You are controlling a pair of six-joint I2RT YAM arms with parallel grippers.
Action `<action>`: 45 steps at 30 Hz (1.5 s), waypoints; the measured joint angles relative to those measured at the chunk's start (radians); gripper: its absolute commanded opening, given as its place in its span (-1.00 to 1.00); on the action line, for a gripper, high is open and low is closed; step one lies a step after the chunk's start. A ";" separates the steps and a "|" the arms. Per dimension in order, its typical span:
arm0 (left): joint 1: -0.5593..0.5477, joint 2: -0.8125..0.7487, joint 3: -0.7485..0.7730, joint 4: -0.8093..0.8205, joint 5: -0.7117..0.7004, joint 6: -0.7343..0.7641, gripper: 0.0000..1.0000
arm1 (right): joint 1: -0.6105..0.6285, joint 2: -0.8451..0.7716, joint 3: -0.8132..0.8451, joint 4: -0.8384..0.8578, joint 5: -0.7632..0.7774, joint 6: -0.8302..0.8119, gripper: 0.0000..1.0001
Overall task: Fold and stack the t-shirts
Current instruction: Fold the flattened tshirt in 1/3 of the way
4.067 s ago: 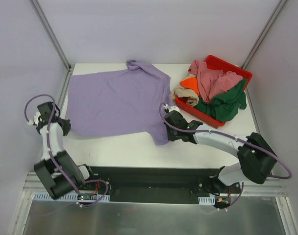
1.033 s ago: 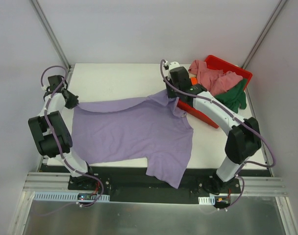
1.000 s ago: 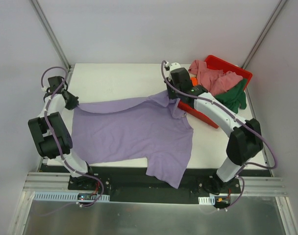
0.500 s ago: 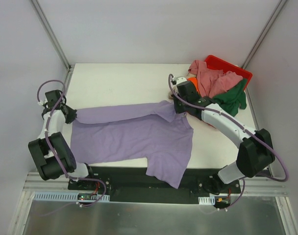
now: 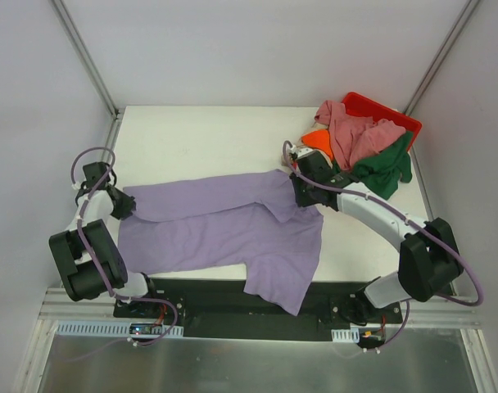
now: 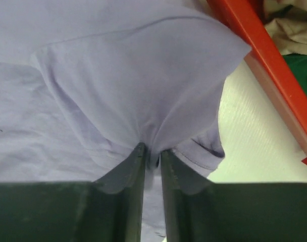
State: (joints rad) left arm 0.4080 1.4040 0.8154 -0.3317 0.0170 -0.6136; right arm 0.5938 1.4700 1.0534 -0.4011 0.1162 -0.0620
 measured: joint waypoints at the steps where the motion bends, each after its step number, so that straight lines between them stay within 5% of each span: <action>1: 0.000 0.000 -0.004 -0.006 -0.003 0.001 -0.22 | 0.000 0.001 -0.001 -0.009 0.003 0.005 -0.11; 5: 0.000 -0.001 -0.005 -0.048 -0.044 -0.008 0.41 | 0.003 0.004 -0.001 -0.058 0.011 0.013 0.50; 8: 0.004 -0.015 0.008 -0.108 -0.075 -0.023 0.98 | 0.010 -0.002 -0.001 -0.098 0.023 0.013 0.73; 10: 0.006 -0.047 0.029 -0.150 -0.089 -0.033 0.98 | 0.013 -0.016 -0.001 -0.117 0.034 0.010 0.93; 18: -0.024 -0.146 0.180 -0.185 0.015 -0.047 0.98 | 0.016 -0.008 0.106 -0.128 0.006 -0.002 0.92; 25: -0.121 0.136 0.259 -0.112 0.215 -0.014 0.98 | 0.011 0.230 0.293 -0.078 -0.053 -0.013 0.92; 30: -0.119 0.311 0.259 -0.106 0.244 0.016 0.99 | -0.050 0.283 0.278 -0.050 -0.055 0.005 0.92; 45: 0.068 0.423 0.344 -0.107 0.352 0.030 0.98 | -0.132 0.364 0.227 0.067 -0.251 0.037 0.92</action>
State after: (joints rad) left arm 0.4755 1.8275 1.1599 -0.4385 0.3687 -0.5835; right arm 0.4614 1.8343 1.2808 -0.3344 -0.1352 -0.0250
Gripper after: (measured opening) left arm 0.990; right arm 0.961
